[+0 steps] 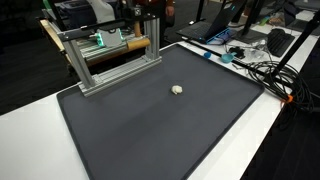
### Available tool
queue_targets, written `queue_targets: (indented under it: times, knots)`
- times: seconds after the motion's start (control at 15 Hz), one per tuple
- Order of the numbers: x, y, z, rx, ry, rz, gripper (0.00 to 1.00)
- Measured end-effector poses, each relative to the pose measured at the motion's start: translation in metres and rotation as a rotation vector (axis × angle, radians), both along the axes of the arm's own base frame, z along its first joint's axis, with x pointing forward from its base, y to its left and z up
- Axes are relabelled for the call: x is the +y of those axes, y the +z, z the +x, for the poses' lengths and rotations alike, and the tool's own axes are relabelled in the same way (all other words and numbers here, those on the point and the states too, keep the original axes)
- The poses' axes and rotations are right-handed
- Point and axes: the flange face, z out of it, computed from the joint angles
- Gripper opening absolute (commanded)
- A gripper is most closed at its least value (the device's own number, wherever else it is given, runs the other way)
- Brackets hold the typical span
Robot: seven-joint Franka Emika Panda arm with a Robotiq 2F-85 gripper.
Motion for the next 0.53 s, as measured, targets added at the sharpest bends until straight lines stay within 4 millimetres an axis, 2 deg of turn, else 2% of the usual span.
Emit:
queue_targets:
  times: [0.07, 0.13, 0.2, 0.4, 0.47, 0.53]
  knots:
    - [-0.003, -0.001, 0.0, 0.004, -0.007, 0.004, 0.91]
    - [-0.006, -0.002, 0.001, 0.006, -0.011, 0.008, 0.74]
    - [-0.009, -0.002, 0.001, 0.008, -0.012, 0.013, 0.71]
    - [-0.016, -0.002, 0.0, 0.008, 0.003, 0.023, 0.5]
    - [-0.017, -0.001, 0.0, 0.008, 0.011, 0.024, 0.46]
    - [-0.017, 0.0, 0.0, 0.007, 0.021, 0.024, 0.48]
